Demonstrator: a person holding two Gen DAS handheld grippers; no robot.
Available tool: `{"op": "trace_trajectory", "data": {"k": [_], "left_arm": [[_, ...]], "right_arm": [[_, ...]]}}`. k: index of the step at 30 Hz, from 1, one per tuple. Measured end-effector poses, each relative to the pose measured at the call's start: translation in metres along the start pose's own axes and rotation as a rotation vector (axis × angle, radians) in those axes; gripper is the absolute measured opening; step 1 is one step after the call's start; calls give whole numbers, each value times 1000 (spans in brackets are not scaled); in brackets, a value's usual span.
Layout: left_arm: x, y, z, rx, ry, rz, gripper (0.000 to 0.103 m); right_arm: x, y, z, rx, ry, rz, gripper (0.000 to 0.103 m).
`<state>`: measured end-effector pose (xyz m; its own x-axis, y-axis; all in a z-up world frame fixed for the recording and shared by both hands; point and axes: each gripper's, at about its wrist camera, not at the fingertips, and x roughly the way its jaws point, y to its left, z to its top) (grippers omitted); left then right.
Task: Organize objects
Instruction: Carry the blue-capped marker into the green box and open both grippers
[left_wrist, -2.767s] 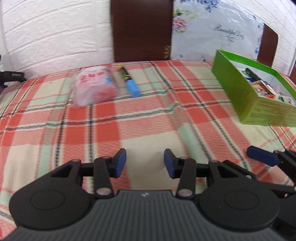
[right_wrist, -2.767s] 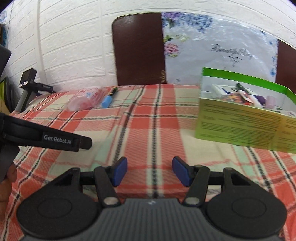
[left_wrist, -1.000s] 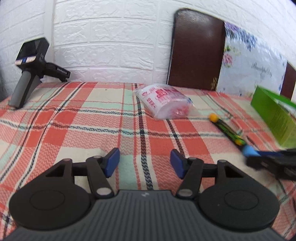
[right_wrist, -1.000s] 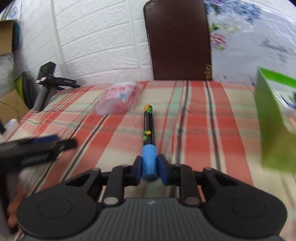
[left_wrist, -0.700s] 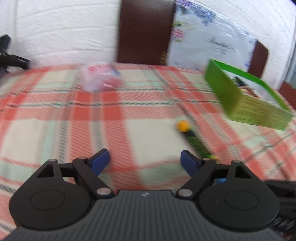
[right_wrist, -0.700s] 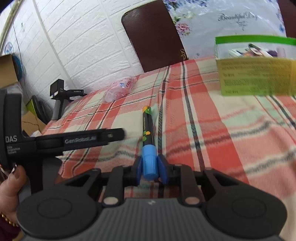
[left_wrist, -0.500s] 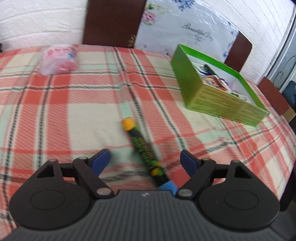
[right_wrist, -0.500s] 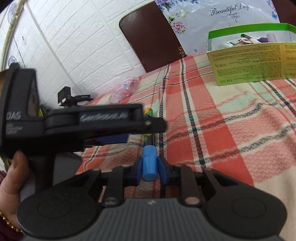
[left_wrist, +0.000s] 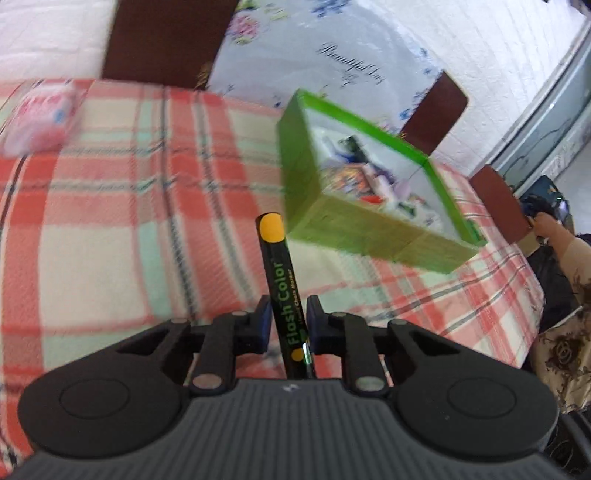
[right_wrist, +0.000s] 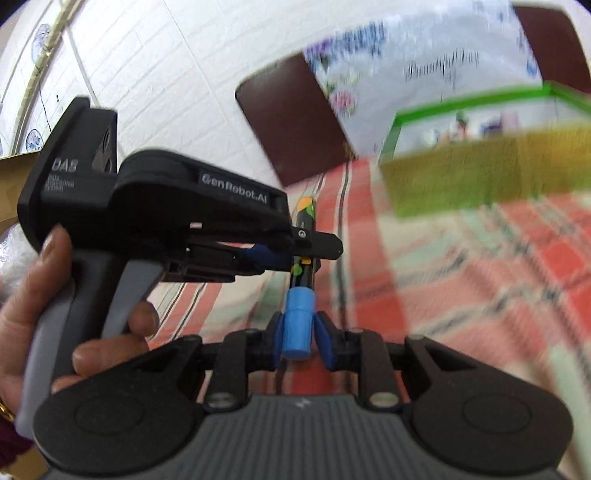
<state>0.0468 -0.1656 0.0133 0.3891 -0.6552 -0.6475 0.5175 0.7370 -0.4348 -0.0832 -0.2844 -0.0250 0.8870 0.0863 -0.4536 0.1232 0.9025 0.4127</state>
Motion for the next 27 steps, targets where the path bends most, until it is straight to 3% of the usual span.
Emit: {"op": "trace_trajectory", "data": {"k": [8, 14, 20, 23, 27], "left_arm": [[30, -68, 81, 155, -86, -80, 18], [81, -85, 112, 220, -55, -15, 19], [110, -77, 122, 246, -40, 100, 22], [102, -71, 117, 251, -40, 77, 22], [82, -72, 94, 302, -61, 91, 22]], "right_arm": [[3, -32, 77, -72, -186, -125, 19], [47, -74, 124, 20, -197, -179, 19], [81, -98, 129, 49, -137, -252, 25], [69, -91, 119, 32, -177, -250, 35], [44, -72, 94, -13, -220, -264, 35]]}}
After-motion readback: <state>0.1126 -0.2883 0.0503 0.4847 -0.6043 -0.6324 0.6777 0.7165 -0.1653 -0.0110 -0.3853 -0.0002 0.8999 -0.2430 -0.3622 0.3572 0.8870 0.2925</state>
